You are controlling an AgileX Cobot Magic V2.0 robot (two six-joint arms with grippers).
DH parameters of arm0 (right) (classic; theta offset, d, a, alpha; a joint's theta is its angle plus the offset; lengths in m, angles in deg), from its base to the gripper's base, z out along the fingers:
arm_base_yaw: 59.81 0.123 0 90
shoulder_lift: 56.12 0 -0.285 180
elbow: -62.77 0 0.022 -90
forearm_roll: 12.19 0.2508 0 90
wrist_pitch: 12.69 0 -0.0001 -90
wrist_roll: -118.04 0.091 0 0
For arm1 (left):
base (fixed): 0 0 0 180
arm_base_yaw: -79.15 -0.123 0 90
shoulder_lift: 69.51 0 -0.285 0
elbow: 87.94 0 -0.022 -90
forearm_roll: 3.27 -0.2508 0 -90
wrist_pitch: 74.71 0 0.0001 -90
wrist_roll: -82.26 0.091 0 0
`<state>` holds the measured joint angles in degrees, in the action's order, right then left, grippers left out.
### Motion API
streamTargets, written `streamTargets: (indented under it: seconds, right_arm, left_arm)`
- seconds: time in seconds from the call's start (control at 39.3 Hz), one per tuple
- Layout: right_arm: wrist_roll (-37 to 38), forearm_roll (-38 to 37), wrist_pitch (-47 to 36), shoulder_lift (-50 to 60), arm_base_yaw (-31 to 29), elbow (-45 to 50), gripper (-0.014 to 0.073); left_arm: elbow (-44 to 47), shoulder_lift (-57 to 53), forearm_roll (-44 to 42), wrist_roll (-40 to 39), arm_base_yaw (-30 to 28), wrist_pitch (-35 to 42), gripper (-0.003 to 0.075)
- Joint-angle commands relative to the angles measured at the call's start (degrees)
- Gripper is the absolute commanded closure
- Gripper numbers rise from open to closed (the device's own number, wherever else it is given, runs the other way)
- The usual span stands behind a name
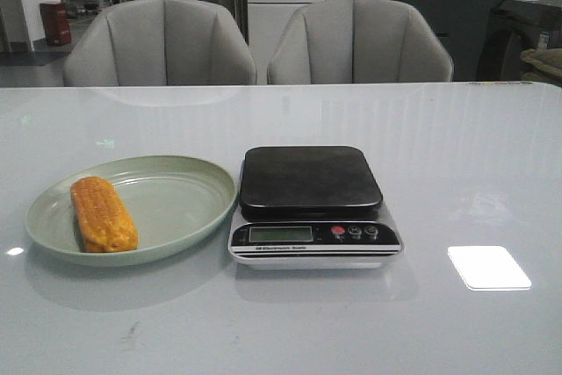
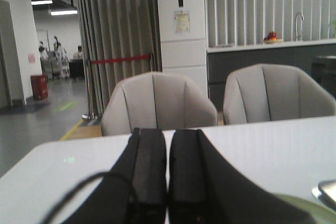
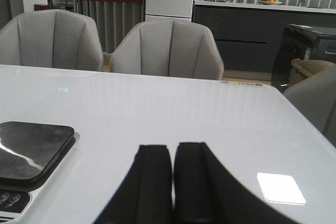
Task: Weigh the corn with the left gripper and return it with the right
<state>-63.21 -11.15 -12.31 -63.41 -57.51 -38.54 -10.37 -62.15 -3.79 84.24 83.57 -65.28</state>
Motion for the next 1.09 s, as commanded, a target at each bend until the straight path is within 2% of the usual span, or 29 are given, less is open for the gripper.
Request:
streamTargets:
  seconds: [0.0, 0.08, 0.25, 0.48, 0.89, 1.02, 1.07]
  right_arm:
    - [0.0, -0.6, -4.3, 1.1, -0.4, 0.6, 0.041]
    - [0.0, -0.6, -4.3, 1.1, -0.4, 0.6, 0.041]
    - [0.0, -0.6, -4.3, 1.1, -0.4, 0.6, 0.041]
    - [0.0, -0.6, -4.3, 1.1, -0.4, 0.6, 0.041]
    - [0.0, -0.6, -4.3, 1.1, -0.4, 0.6, 0.041]
    - [0.0, -0.6, -4.3, 1.1, -0.4, 0.6, 0.041]
    - [0.0, -0.6, -4.3, 1.1, -0.4, 0.6, 0.041]
  left_arm:
    - [0.3, -1.0, 0.9, 0.2, 0.3, 8.7, 0.0598]
    - [-3.5, -0.6, 0.9, 0.2, 0.3, 5.8, 0.0598]
    - [-18.1, 5.4, 0.9, 0.2, 0.3, -12.2, 0.0598]
    - [-30.8, 17.0, 1.7, 0.2, 0.3, -30.1, 0.0598]
    - [-31.2, 26.1, 5.3, -0.1, 0.3, -32.3, 0.0596]
    - [-31.2, 27.7, 5.8, -0.2, 2.6, -32.0, 0.0584]
    - [-31.3, 28.7, 5.8, -0.2, 4.1, -32.1, 0.0552]
